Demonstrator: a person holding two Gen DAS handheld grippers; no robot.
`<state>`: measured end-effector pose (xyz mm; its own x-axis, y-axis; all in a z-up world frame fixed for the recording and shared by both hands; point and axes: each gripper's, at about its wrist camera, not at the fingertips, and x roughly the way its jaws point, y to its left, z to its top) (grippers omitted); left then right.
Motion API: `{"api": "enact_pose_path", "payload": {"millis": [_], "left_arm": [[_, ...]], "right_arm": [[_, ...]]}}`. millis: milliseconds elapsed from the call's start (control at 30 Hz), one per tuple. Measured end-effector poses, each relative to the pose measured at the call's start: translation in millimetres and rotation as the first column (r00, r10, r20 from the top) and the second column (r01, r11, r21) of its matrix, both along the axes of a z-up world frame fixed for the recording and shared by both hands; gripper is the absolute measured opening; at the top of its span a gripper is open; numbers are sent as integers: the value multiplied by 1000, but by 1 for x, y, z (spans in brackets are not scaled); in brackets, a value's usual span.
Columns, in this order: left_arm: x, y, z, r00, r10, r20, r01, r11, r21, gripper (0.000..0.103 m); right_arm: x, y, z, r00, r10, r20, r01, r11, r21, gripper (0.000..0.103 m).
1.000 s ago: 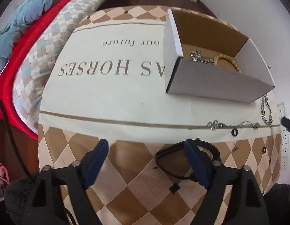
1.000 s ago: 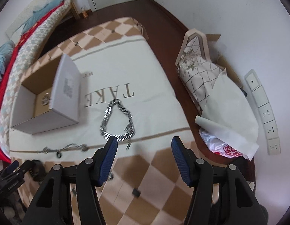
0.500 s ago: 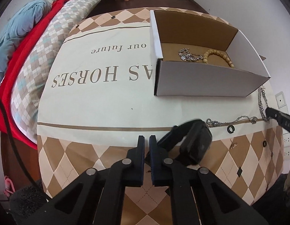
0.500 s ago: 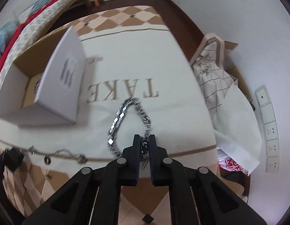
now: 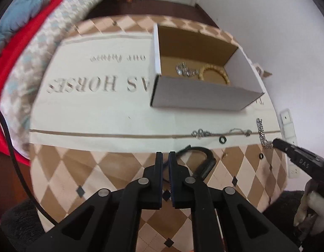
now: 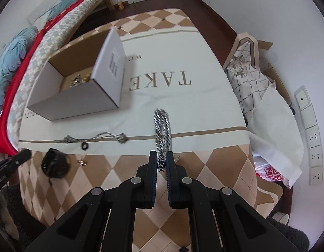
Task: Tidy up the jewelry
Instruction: 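Grasp the black watch band with the left tool while the right tool grasps the silver curb chain, then lower the watch band and curb chain into the white box and release both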
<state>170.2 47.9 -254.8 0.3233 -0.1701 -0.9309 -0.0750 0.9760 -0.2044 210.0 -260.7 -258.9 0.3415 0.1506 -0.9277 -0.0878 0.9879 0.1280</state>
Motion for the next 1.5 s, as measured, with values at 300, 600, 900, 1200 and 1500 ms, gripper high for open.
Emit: {"api": "enact_pose_path", "payload": {"millis": [300,600,900,1200,1500], "left_arm": [[22,1,-34,993,-51,-104,37,990,-132,45],[22,-21,-37,991,-114,-66,112,993,-32,4],[14,-22,-15,998,-59,14,59,998,34,3],[11,-6,54,989,9,145,-21,997,79,3],[33,-4,106,969,8,248,-37,993,111,3]], "right_arm": [[0,-3,7,1000,-10,7,10,1000,21,8],[1,-6,0,1000,-21,-10,22,999,42,8],[3,-2,30,999,-23,48,18,994,111,8],[5,14,79,990,15,138,-36,988,151,8],[18,42,140,963,66,263,-111,981,159,8]]}}
